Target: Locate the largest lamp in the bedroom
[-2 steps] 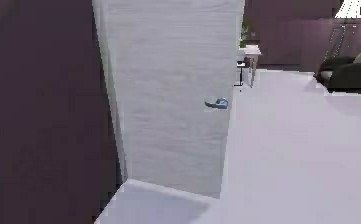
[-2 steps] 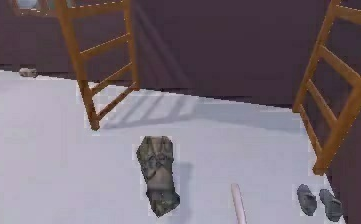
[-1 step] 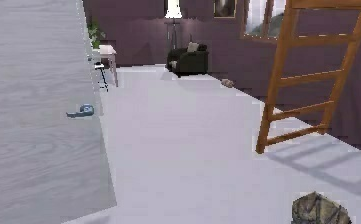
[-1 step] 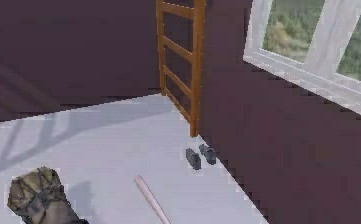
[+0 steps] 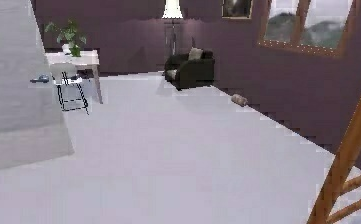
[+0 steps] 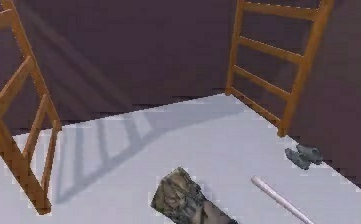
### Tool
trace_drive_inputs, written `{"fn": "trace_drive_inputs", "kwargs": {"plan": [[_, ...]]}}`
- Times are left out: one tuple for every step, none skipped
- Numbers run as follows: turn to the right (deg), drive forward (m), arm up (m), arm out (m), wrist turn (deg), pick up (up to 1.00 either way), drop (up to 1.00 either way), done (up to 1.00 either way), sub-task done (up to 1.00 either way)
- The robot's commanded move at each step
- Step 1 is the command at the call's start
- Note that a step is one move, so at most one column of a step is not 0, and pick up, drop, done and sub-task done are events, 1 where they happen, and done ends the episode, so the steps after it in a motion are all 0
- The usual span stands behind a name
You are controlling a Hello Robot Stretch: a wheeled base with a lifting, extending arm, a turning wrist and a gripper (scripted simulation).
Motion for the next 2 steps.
{"fn": "trace_drive_inputs", "kwargs": {"plan": [[6.0, 0.0, 0.0, 0.0, 0.0, 0.0, 0.0, 0.0, 0.0], [0.0, 0.1, 0.0, 0.0, 0.0, 0.0, 0.0, 0.0, 0.0]]}}
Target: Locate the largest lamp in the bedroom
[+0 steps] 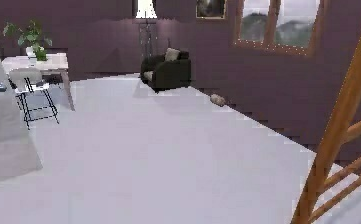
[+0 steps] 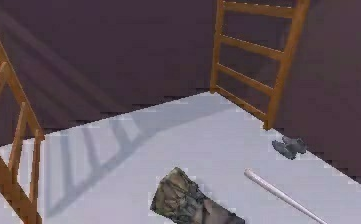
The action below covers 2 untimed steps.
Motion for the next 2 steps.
{"fn": "trace_drive_inputs", "kwargs": {"plan": [[-15.0, 0.0, 0.0, 0.0, 0.0, 0.0, 0.0, 0.0, 0.0], [0.0, 1.0, 0.0, 0.0, 0.0, 0.0, 0.0, 0.0, 0.0]]}}
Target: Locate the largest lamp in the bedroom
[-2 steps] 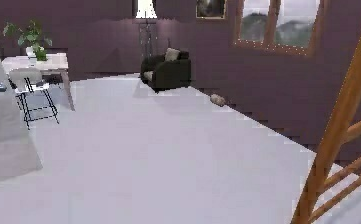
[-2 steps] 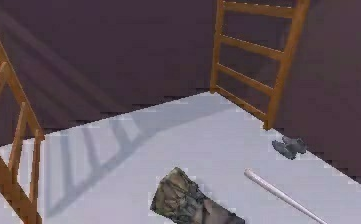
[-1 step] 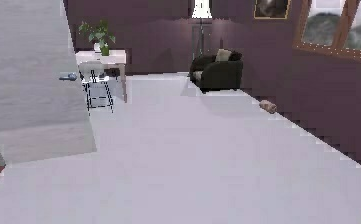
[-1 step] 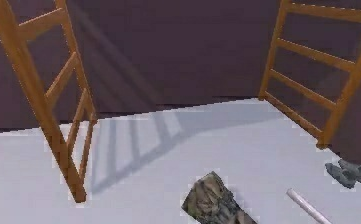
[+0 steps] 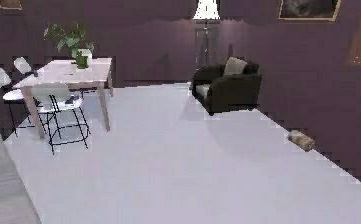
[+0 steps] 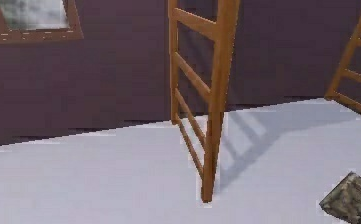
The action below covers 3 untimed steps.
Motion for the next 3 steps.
{"fn": "trace_drive_inputs", "kwargs": {"plan": [[-3.0, 0.0, 0.0, 0.0, 0.0, 0.0, 0.0, 0.0, 0.0], [0.0, 1.0, 0.0, 0.0, 0.0, 0.0, 0.0, 0.0, 0.0], [0.0, 1.0, 0.0, 0.0, 0.0, 0.0, 0.0, 0.0, 0.0]]}}
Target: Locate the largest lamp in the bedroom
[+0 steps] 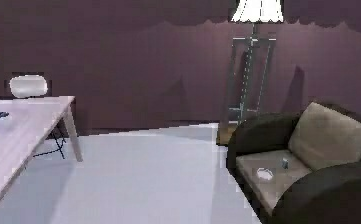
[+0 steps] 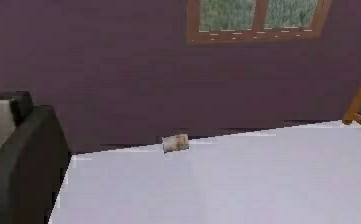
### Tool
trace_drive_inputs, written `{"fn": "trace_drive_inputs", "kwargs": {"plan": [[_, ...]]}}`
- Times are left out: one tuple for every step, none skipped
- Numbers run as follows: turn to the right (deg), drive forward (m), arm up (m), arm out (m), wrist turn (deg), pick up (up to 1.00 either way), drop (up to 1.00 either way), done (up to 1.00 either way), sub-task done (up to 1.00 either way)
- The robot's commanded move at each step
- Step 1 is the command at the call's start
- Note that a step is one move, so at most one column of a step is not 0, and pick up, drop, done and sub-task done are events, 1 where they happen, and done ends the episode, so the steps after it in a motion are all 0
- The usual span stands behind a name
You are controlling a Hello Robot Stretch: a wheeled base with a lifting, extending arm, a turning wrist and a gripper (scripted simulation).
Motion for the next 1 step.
{"fn": "trace_drive_inputs", "kwargs": {"plan": [[0.0, 1.0, 0.0, 0.0, 0.0, 0.0, 0.0, 0.0, 0.0]]}}
